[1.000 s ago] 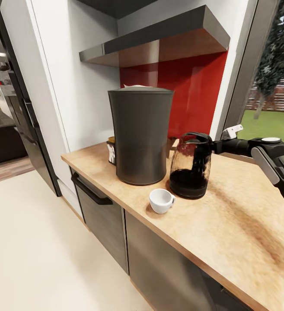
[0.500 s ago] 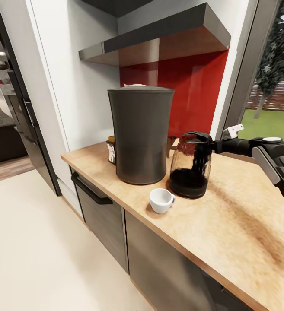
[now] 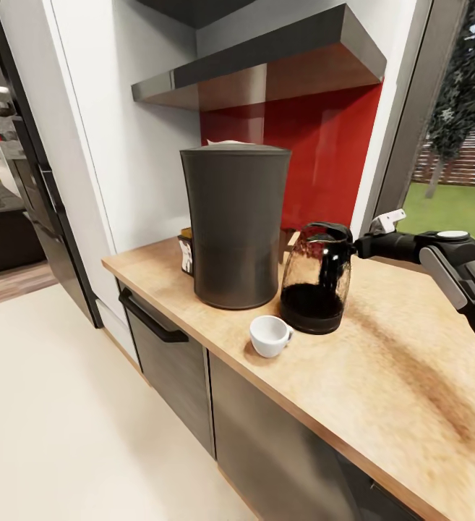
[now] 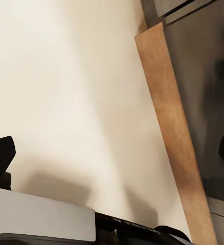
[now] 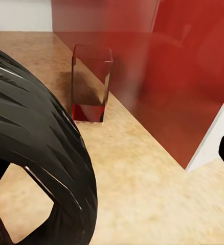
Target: Set up a coffee station on the kitchen countertop: keep the coffee maker on the countertop, move the bottle of coffee from the kitchen shelf to the counter next to the coffee maker, place a paper coffee filter on top of the coffee maker, put the saucer next to the coffee maker with the coffee cup on the saucer, and place the electric kettle next to the coffee maker.
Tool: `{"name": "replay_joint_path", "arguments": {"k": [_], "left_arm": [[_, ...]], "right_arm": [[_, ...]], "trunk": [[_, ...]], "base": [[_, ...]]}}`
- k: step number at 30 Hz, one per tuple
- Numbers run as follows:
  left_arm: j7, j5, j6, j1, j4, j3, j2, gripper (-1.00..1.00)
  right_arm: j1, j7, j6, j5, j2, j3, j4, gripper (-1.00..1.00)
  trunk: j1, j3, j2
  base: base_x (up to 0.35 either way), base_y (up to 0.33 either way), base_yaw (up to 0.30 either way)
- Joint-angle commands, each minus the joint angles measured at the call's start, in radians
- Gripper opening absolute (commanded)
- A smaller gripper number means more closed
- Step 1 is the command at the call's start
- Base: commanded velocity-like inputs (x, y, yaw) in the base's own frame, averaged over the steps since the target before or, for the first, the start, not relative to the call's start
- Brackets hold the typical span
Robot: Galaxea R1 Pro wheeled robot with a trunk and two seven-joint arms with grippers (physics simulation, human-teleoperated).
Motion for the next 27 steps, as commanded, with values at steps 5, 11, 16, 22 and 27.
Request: {"name": "replay_joint_path", "arguments": {"k": [5,11,16,22,27], "left_arm": [[-0.003,-0.008,-0.006,-0.001,0.001,0.008,0.000,1.00],[-0.003,-0.008,-0.006,-0.001,0.001,0.008,0.000,1.00],[-0.003,-0.008,-0.006,-0.001,0.001,0.008,0.000,1.00],[-0.003,-0.008,-0.006,-0.001,0.001,0.008,0.000,1.00],[-0.003,-0.008,-0.006,-0.001,0.001,0.007,0.000,1.00]], "right_arm": [[-0.001,0.000,0.004,-0.003,-0.001,0.002,-0.001,1.00],[-0.001,0.000,0.004,-0.002,-0.001,0.002,-0.001,1.00],[-0.001,-0.001,0.004,-0.002,-0.002,0.002,-0.001,1.00],[-0.001,-0.001,0.004,-0.002,-0.002,0.002,-0.001,1.00],[-0.001,-0.001,0.004,-0.002,-0.002,0.002,-0.001,1.00]], "trunk": [[0.000,-0.001,-0.001],[0.000,-0.001,-0.001],[0.000,-0.001,-0.001],[0.000,-0.001,-0.001],[0.000,-0.001,-0.001]], "base": [[0.000,0.000,0.000],[0.000,0.000,0.000],[0.000,0.000,0.000],[-0.005,-0.001,0.000],[-0.073,-0.048,0.000]]}}
